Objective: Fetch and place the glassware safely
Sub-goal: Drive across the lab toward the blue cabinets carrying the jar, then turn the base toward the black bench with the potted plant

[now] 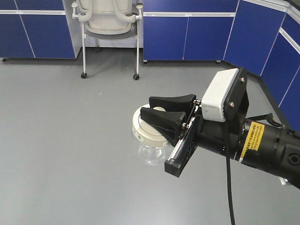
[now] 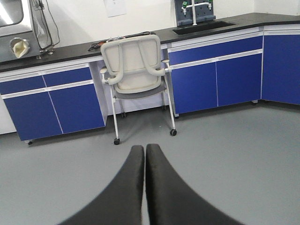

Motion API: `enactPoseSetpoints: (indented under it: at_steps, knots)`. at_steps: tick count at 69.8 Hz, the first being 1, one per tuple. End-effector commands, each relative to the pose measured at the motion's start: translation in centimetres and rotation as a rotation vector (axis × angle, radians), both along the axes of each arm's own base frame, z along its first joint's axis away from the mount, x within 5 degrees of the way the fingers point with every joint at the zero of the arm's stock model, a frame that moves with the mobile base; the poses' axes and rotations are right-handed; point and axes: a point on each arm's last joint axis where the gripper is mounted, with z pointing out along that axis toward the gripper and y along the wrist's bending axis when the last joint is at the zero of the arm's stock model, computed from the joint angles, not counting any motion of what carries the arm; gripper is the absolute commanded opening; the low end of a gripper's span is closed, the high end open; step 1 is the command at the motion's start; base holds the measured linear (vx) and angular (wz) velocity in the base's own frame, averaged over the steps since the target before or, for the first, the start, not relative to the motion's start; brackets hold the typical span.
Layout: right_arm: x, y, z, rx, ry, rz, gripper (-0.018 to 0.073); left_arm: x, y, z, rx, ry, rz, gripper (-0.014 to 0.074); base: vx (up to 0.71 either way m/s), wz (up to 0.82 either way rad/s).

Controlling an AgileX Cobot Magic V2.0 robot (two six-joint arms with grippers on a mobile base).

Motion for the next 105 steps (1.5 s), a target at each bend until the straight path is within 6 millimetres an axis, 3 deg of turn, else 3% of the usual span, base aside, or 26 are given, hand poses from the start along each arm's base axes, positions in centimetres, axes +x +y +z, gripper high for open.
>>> enactPoseSetpoints:
  at_steps: [1, 105]
  knots:
    - [-0.45, -0.03, 2.37, 0.103, -0.061, 0.029, -0.0003, 0.05, -0.08, 1.53, -0.010, -0.086, -0.010, -0.0007, 0.49, -0.05]
    - [-0.43, -0.04, 2.35, 0.101, -0.060, 0.026, -0.0003, 0.05, -0.08, 1.53, -0.010, -0.086, -0.010, -0.0007, 0.44, -0.04]
